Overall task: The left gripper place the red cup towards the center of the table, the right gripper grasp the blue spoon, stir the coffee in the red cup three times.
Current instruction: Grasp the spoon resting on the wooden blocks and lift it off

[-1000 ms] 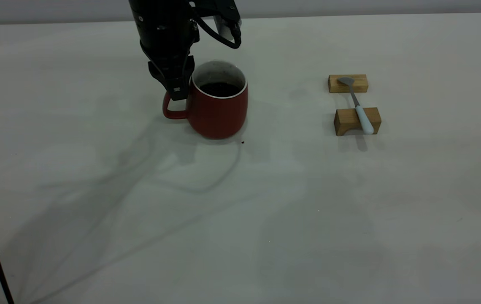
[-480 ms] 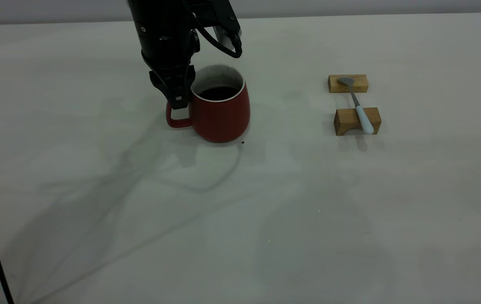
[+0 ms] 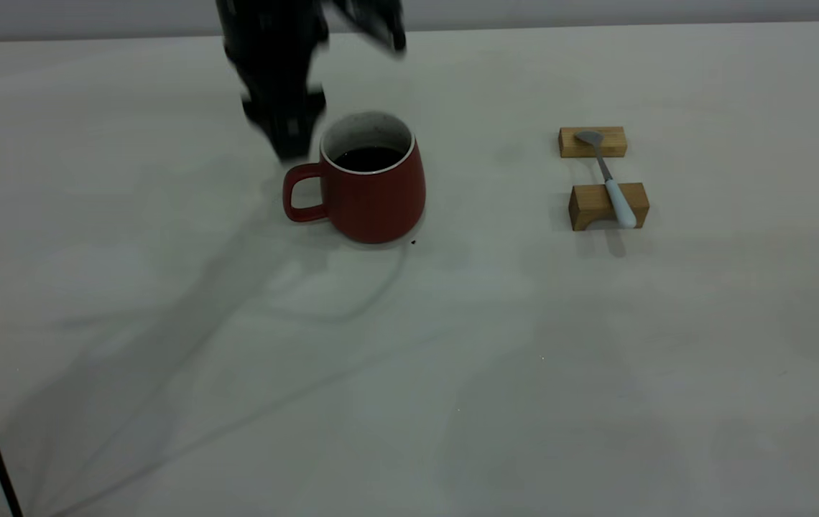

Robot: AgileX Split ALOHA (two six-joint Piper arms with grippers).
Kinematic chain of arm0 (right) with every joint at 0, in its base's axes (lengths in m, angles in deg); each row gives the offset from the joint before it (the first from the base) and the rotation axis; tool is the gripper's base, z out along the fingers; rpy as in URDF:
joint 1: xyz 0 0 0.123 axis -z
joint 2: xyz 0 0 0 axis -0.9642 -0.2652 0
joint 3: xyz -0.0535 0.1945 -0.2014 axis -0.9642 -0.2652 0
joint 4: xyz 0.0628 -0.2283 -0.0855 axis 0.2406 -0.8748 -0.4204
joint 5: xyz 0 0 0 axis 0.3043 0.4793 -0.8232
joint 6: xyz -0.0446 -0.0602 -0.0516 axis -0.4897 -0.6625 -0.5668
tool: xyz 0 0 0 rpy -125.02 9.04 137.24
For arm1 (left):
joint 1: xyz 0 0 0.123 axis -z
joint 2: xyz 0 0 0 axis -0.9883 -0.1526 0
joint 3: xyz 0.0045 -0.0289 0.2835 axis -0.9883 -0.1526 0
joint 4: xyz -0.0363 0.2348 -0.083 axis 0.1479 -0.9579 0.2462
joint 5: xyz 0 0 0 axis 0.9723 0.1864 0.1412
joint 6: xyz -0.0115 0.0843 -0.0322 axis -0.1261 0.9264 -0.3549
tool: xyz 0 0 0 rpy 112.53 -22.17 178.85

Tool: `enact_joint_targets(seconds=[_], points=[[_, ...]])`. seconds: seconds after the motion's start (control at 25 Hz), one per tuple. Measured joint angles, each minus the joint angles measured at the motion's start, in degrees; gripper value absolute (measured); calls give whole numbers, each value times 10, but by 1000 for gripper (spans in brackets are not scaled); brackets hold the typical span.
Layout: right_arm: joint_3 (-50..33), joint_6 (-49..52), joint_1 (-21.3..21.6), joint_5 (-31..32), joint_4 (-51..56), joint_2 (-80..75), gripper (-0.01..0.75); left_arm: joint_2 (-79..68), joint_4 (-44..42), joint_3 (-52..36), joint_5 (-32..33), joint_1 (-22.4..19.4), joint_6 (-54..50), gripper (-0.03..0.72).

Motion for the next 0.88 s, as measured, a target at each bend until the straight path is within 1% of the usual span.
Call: enact_joint_targets(seconds=[0.12, 0.2, 0.32, 0.44, 0.64, 0.88], points=[[0, 0, 0, 0, 0, 0, 565, 55, -4, 35, 69, 0, -50, 669], [0, 0, 0, 0, 0, 0, 565, 98, -4, 56, 118, 0, -93, 637], [0, 0, 0, 0, 0, 0, 565, 155, -4, 75, 193, 0, -158, 566], [0, 0, 0, 0, 0, 0, 565, 206, -4, 77, 202, 0, -200, 494], [0, 0, 0, 0, 0, 0, 565, 277, -2, 77, 202, 0, -222, 395], [0, 0, 0, 0, 0, 0, 565, 372, 3, 75, 202, 0, -363, 326]])
